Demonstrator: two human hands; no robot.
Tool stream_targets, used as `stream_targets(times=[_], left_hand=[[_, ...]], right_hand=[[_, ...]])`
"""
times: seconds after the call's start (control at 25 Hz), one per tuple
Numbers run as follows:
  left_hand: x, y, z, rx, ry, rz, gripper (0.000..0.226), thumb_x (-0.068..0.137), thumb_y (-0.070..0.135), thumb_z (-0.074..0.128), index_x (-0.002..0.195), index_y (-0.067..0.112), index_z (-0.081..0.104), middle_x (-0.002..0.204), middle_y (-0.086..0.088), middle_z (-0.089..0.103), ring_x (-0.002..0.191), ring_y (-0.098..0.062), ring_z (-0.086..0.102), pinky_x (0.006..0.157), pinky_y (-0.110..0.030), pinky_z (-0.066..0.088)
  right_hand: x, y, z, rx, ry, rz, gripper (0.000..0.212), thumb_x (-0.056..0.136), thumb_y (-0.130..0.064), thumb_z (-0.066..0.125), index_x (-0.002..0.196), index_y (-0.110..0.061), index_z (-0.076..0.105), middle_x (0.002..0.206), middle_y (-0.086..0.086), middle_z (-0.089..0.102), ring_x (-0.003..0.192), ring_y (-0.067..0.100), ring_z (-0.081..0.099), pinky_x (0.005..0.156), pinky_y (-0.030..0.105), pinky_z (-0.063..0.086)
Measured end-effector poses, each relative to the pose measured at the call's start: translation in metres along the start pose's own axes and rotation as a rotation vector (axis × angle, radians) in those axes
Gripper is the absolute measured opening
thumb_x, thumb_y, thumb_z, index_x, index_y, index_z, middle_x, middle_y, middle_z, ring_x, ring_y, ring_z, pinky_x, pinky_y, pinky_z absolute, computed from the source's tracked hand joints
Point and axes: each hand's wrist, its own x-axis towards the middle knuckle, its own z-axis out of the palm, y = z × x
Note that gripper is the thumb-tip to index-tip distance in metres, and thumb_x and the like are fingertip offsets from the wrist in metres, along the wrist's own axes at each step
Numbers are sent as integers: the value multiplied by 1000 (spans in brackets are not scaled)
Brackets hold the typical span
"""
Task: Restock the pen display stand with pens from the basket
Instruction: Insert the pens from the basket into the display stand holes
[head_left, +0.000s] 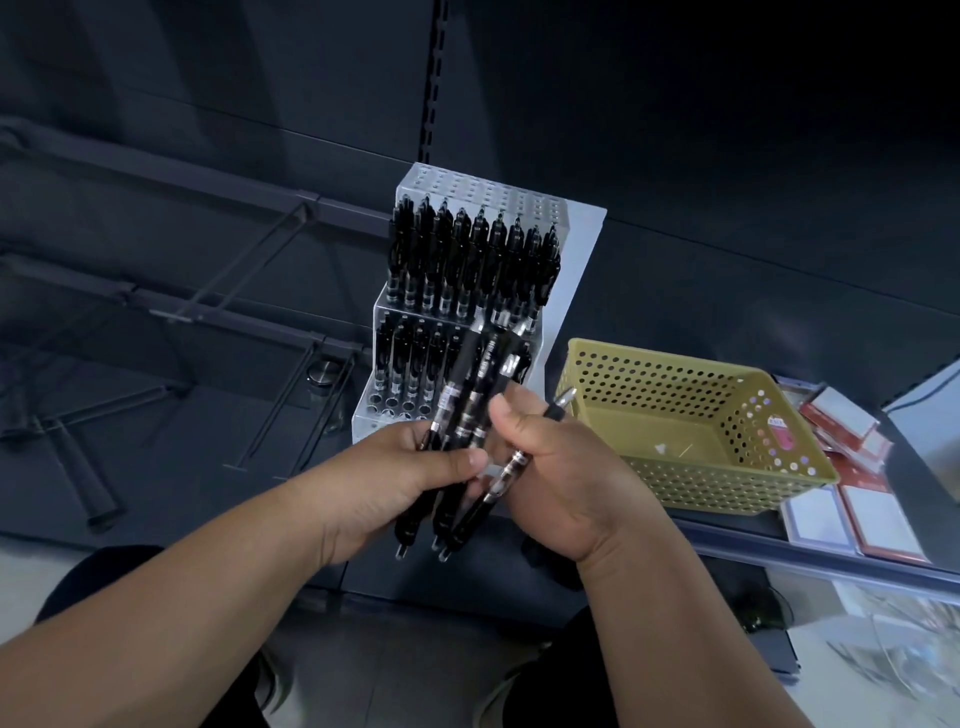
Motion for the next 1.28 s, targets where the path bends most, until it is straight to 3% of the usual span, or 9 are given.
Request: stream_targets(times=[0.08, 0.16, 0.24, 0.4, 0.56, 0.76, 1.04, 1.2, 1.28], left_hand=[[2, 0, -3, -117, 99, -11, 19, 82, 17, 69, 98, 7, 66, 79, -10, 69, 74, -21, 66, 65, -30, 54], [3, 0, -6, -202, 166, -36, 28, 82, 15, 70, 106, 1, 63, 83, -15, 68, 73, -22, 67, 55, -28, 53], [2, 0, -5, -197, 191, -36, 29, 83, 13, 69, 108, 0, 62, 89, -18, 70, 74, -24, 68, 52, -27, 53], [2, 1, 1, -261, 245, -33, 19, 82, 8, 70, 98, 5, 60, 79, -12, 73, 68, -23, 68, 51, -27, 53], [4, 4, 1, -382, 282, -55, 30, 79, 3, 71, 105, 0, 57, 75, -13, 71, 57, -19, 68, 48, -28, 56], [2, 8, 1, -443, 316, -55, 37, 79, 0, 69, 113, -8, 59, 89, -19, 66, 56, -18, 68, 50, -28, 57], [7, 3, -1, -473, 432, 1, 56, 75, -5, 72, 126, -8, 49, 78, -15, 68, 57, -17, 68, 50, -28, 57], [7, 5, -7, -418, 517, 38, 33, 77, -6, 70, 105, 3, 55, 79, -13, 68, 55, -15, 67, 52, -29, 58], [7, 5, -11, -332, 572, 70, 29, 78, -5, 71, 101, 5, 56, 76, -10, 69, 59, -16, 68, 54, -29, 57]], right_hand=[[0, -3, -4, 90, 109, -32, 52, 87, -26, 64, 136, -14, 50, 131, 11, 60, 112, 25, 60, 70, 37, 55], [1, -4, -9, 152, 242, -52, 55, 83, -41, 59, 131, -16, 54, 131, 8, 60, 116, 22, 57, 77, 35, 53], [0, -3, -10, 37, 318, -47, 57, 87, -59, 46, 120, -15, 60, 121, 6, 63, 102, 17, 58, 76, 31, 48], [-1, 3, -12, -13, 423, -70, 70, 92, -68, 31, 103, -5, 60, 81, 6, 58, 59, 13, 47, 51, 28, 38], [-5, 3, -16, 120, 387, -125, 53, 79, -63, 50, 80, -9, 52, 66, 4, 54, 49, 12, 46, 45, 24, 41], [-4, 8, -19, 177, 317, -141, 30, 69, -33, 71, 78, -13, 51, 67, 2, 57, 52, 9, 51, 45, 18, 44], [-3, 21, -21, 321, 276, -67, 26, 71, -28, 71, 82, -13, 53, 69, -1, 60, 57, 8, 49, 50, 19, 42], [-2, 26, -34, 450, 387, -78, 32, 81, -40, 68, 92, -12, 57, 74, 1, 61, 67, 12, 56, 63, 26, 44], [2, 30, -41, 296, 487, -78, 14, 95, -29, 59, 100, -16, 59, 93, 1, 64, 82, 12, 61, 75, 29, 48]])
